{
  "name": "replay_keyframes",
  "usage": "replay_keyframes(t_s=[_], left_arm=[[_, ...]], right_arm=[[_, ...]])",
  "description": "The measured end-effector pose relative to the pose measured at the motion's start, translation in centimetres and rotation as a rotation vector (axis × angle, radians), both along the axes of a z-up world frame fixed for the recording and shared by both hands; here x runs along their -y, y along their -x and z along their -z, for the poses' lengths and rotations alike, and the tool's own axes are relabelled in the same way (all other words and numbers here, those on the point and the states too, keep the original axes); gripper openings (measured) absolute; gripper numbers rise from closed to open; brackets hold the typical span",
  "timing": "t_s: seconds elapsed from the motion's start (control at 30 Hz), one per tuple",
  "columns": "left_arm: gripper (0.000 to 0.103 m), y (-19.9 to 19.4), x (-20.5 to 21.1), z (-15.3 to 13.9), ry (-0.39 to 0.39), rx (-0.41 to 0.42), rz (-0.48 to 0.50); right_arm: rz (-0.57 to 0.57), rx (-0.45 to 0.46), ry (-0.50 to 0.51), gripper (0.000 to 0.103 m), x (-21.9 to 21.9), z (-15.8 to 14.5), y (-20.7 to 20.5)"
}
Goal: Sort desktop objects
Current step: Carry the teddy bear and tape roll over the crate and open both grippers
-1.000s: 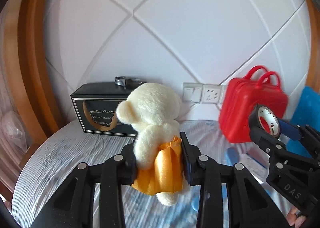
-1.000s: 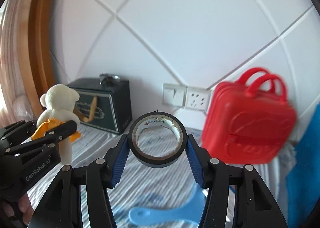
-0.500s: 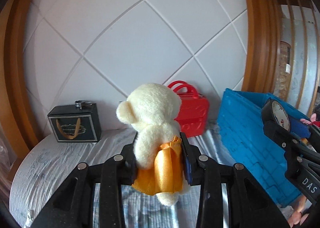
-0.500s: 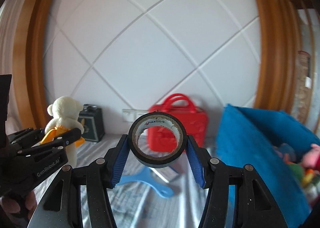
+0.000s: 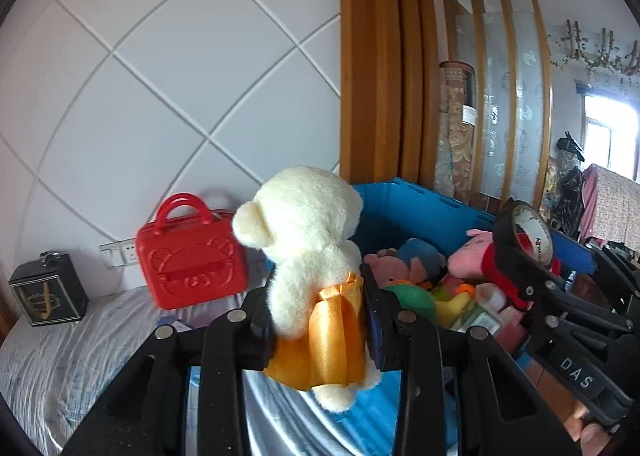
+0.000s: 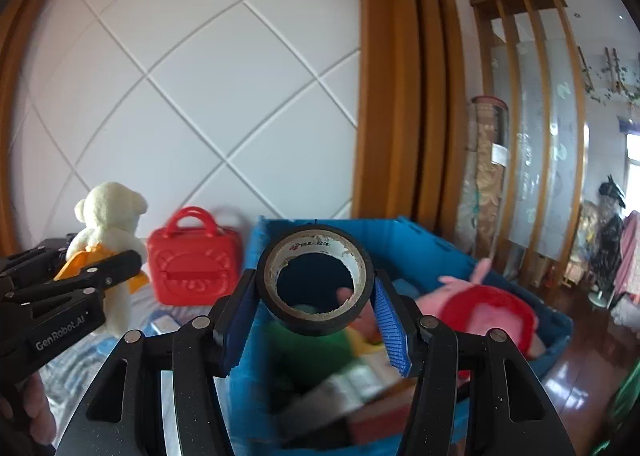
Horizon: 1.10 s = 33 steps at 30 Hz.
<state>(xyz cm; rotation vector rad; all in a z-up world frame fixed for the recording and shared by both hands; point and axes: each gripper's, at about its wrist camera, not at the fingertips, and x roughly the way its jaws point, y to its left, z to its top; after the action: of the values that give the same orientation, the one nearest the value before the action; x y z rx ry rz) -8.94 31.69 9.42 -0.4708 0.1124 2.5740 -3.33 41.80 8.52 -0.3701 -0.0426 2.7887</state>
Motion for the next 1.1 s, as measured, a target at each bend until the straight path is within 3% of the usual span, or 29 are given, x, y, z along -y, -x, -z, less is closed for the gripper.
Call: replay_keyframes(t_s=[0.17, 0.33, 0.47, 0.57, 0.63, 0.67, 0.7, 0.77, 0.9, 1.1], left_arm=[[0.034, -0.4, -9.0, 0.9, 0.048, 0.017, 0.031], [0.034, 0.2, -13.5, 2.2, 0.111, 0.063, 0.035], [0.035, 0.0, -15.2, 3.1, 0.156, 0.061, 0.01], [0.042, 0.0, -15.2, 3.2, 0.173, 0.066, -0.011], [0.052, 0.0, -15.1, 3.3, 0.177, 0.077, -0.023], [0.062, 0.0, -15.0, 3.3, 0.174, 0.077, -0.032], [0.069, -0.1, -14.8, 3.4, 0.173, 0.075, -0.04], [0.073, -0.3, -14.2, 3.3, 0.167, 0.065, -0.056], [0.079, -0.4, -12.4, 2.8, 0.138, 0.071, -0.066], [0.08, -1.1, -9.7, 2.1, 0.1, 0.059, -0.083]], right_arm=[[0.017, 0.029, -0.023, 0.056, -7.3, 0.9, -0.8], [0.004, 0.071, -0.001, 0.056, -13.1, 2.4, -0.3], [-0.023, 0.142, 0.029, 0.056, -15.2, 4.4, 1.2], [-0.04, 0.141, 0.029, 0.056, -16.0, 5.1, 1.5], [-0.051, 0.137, 0.019, 0.056, -15.8, 5.1, 1.5], [-0.057, 0.142, 0.016, 0.056, -15.9, 5.2, 1.6], [-0.058, 0.143, 0.012, 0.059, -16.0, 5.2, 1.6], [-0.062, 0.141, 0.014, 0.069, -16.2, 5.2, 1.5], [-0.04, 0.138, 0.035, 0.1, -16.7, 5.2, 1.1], [-0.032, 0.113, 0.033, 0.103, -16.1, 4.0, -0.8]])
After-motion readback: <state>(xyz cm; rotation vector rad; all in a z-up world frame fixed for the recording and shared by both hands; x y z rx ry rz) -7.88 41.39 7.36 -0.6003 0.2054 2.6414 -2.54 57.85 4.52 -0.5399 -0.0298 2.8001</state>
